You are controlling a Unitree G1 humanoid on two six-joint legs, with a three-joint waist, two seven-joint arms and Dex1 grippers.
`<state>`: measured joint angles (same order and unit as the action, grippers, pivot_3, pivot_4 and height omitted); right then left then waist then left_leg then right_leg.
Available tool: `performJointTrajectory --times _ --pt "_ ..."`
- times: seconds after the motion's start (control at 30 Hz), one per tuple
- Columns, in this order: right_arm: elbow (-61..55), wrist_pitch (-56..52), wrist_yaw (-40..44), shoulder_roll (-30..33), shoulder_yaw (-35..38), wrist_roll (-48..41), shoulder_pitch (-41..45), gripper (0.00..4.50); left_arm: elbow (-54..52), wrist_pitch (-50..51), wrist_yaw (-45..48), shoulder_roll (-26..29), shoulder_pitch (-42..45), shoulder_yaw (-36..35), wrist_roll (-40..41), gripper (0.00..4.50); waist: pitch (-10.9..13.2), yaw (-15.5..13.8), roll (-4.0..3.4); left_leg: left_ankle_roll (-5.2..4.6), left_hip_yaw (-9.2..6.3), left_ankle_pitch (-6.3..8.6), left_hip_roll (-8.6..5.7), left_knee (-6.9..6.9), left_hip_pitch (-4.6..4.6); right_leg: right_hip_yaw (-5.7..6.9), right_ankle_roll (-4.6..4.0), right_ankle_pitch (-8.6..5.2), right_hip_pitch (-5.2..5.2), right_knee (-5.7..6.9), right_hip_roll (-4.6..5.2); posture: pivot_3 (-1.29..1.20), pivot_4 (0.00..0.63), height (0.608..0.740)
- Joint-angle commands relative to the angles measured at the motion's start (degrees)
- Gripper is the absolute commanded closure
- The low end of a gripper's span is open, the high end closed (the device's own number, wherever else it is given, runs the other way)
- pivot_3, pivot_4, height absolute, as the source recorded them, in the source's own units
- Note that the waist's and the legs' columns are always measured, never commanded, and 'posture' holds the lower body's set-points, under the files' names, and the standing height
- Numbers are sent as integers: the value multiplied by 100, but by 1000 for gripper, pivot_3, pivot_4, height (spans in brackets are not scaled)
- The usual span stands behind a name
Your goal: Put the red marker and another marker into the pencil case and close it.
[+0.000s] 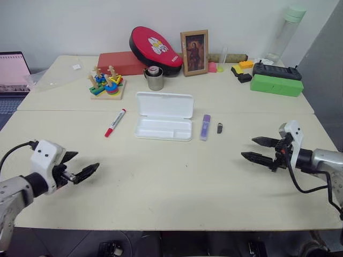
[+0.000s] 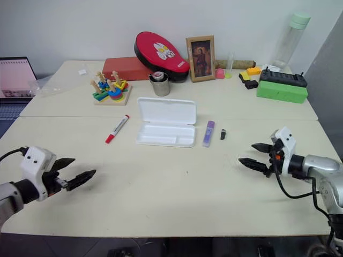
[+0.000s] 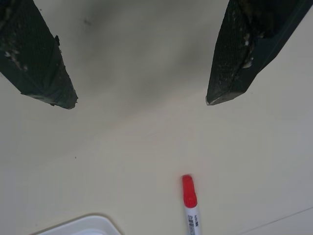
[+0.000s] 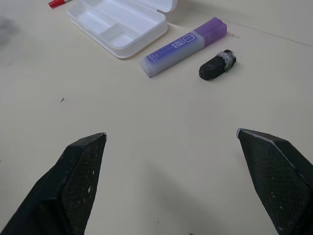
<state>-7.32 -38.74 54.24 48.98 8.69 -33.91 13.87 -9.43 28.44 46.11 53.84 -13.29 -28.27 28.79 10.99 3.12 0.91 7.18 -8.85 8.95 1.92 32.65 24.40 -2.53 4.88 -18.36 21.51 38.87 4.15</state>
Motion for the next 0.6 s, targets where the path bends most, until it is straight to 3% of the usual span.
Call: performJointTrajectory --times 0.03,0.6 --pt "-40 -7 154 59 -55 31 97 18 -11 -109 224 148 -111 -391 -121 0 0 -2 0 0 0 0 0 0 1 0 0 0 0 -1 0 0 150 740" --pt "-60 -3 388 -79 -142 50 77 18 -38 23 282 56 233 -276 -291 0 0 -20 1 1 0 0 0 1 4 0 8 4 0 -1 0 0 150 740"
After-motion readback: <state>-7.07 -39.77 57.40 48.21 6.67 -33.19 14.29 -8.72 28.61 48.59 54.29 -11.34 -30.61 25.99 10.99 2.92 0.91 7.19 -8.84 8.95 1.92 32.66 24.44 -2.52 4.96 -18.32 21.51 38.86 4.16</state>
